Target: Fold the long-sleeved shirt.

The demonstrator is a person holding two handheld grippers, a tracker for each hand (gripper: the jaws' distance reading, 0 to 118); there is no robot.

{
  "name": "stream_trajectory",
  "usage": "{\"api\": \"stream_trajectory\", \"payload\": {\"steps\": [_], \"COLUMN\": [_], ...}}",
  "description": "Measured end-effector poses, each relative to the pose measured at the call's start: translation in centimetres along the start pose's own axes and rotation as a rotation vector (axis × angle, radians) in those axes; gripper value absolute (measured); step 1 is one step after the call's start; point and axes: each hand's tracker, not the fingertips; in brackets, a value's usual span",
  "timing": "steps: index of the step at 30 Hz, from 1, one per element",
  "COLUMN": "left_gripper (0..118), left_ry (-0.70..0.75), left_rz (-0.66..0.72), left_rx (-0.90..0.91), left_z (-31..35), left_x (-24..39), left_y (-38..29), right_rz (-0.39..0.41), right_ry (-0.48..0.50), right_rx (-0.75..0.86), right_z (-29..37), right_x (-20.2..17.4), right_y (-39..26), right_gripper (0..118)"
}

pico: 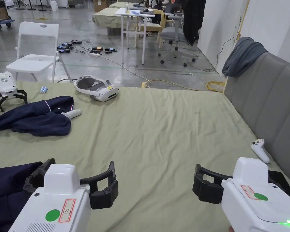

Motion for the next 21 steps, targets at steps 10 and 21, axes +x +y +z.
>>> {"api": "stream_trajectory", "payload": {"steps": [10,21], "left_gripper": [111,111], "left_ry": [-0.016,-0.034], "left_rz": [-0.004,-0.011], "left_rx": [-0.001,-0.015], "left_z": [-0.06,-0.03], "left_x": [0.29,0.57], "left_y": [-0.04,0.04], "right_rz": [0.003,-0.006], "right_ry": [-0.009,-0.002], "right_rx": [-0.011,0.000], "right_z": [0.21,0.25], "right_x": [-0.01,0.29], "right_y": [0.27,0.38], "right_gripper": [118,118]}}
